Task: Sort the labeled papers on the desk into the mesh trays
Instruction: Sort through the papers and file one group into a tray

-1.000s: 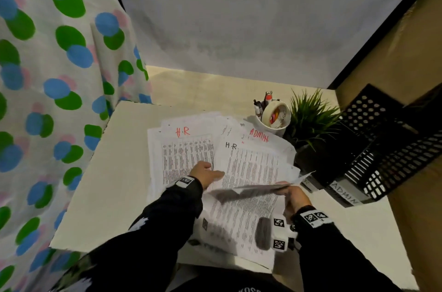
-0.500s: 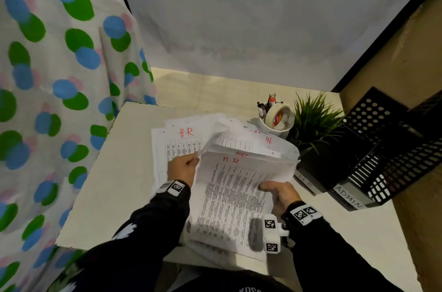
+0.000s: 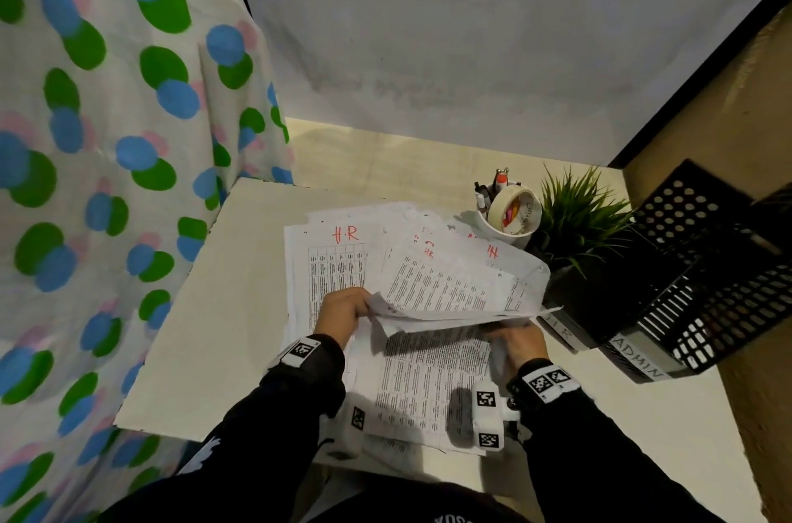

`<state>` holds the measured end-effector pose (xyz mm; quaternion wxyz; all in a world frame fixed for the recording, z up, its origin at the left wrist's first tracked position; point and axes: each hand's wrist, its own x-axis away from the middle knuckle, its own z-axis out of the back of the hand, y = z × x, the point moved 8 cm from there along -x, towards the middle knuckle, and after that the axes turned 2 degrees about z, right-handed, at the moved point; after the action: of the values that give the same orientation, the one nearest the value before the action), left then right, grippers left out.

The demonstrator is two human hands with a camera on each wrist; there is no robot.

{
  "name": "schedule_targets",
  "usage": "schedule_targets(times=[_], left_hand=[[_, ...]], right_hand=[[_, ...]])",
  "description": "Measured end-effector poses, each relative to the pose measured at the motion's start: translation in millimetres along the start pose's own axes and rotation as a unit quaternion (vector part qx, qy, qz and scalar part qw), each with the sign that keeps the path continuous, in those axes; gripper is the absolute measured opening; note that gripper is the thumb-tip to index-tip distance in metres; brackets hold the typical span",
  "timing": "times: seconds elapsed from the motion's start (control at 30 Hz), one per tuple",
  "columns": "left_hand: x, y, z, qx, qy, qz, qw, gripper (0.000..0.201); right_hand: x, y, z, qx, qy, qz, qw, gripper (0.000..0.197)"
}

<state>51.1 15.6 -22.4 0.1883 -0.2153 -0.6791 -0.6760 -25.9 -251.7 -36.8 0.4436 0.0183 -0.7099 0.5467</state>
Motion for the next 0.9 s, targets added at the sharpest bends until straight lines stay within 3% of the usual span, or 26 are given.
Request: schedule_targets(times=[0.07,0.17,0.23,0.3,0.4,0.57,0.67,0.77,0.9], left_hand=[[2,-1,-2,0.026,-0.004,0.031,0.999,0.021],[4,1,-10,0.044,-0.013,0.055,0.997,0.032],[-4,6,-4,-0.046,0.053,0.013,0.997,0.033],[-11,12,3,-0.164,0.125,-0.029,0.978,0.029],[-18,11,-1,-0.268,0.121,-0.027,0.955,0.017],[-25,4,-8,-0.365,0.088,0.014,0.927,0.025],[-23,-8,-8,-0.357,0.032,0.022,0.933,0.025],[-15,-11,-9,-0.271,-0.017,-0.006,0.962,0.017],[-3,-9,1,-0.188,-0.037,-0.016,0.981,0.012]], right_hand=[[1,-3,4,-0.009,-0.011,0.009,1.0,0.045],[-1,9,6,0.014,-0.027,-0.012,0.999,0.035],[4,14,5,0.025,-0.033,-0.037,0.998,0.035],[7,12,5,0.033,-0.039,-0.035,0.998,0.031],[14,7,2,0.029,-0.054,-0.028,0.998,0.022],[7,16,9,0.053,-0.04,-0.023,0.998,0.02],[-2,19,16,0.048,-0.028,-0.007,0.998,0.023],[-4,26,27,0.043,-0.013,-0.028,0.999,0.022],[-4,23,33,0.009,0.017,-0.033,0.999,0.045]])
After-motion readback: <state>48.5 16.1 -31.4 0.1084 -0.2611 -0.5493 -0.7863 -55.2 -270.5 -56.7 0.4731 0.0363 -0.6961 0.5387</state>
